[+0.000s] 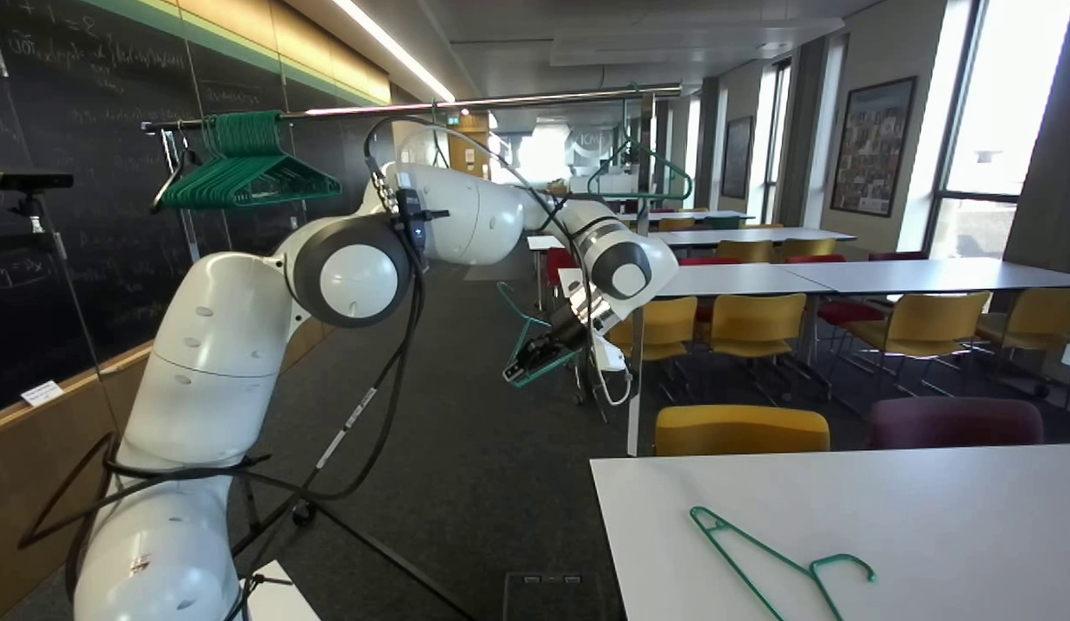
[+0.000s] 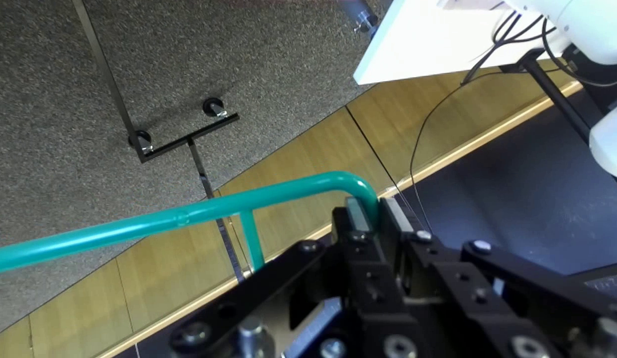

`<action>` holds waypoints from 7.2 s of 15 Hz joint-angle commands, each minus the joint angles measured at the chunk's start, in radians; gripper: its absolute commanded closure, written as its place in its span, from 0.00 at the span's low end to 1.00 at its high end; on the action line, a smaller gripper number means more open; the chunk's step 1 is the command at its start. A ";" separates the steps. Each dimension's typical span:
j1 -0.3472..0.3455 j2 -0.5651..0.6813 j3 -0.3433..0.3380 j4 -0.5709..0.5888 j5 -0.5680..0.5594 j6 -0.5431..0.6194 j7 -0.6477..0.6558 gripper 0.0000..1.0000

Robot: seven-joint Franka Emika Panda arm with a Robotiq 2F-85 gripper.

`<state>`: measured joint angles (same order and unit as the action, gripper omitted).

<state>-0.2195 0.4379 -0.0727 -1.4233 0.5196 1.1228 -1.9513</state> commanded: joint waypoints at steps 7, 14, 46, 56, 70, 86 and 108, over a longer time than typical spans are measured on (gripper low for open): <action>-0.017 0.078 0.028 0.162 0.127 -0.261 0.304 0.97; -0.044 0.115 0.057 0.226 0.188 -0.267 0.221 0.97; -0.026 0.042 0.141 0.301 0.449 -0.114 -0.238 0.97; 0.042 0.083 0.156 0.456 0.710 -0.107 -0.008 0.97; 0.041 0.158 0.183 0.600 0.923 -0.132 0.554 0.97; 0.048 0.228 0.185 0.692 0.951 -0.186 0.676 0.54; 0.101 0.160 -0.008 0.942 0.378 -0.097 0.001 0.00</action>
<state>-0.1118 0.6027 -0.0963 -0.4960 0.8847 1.0346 -1.8335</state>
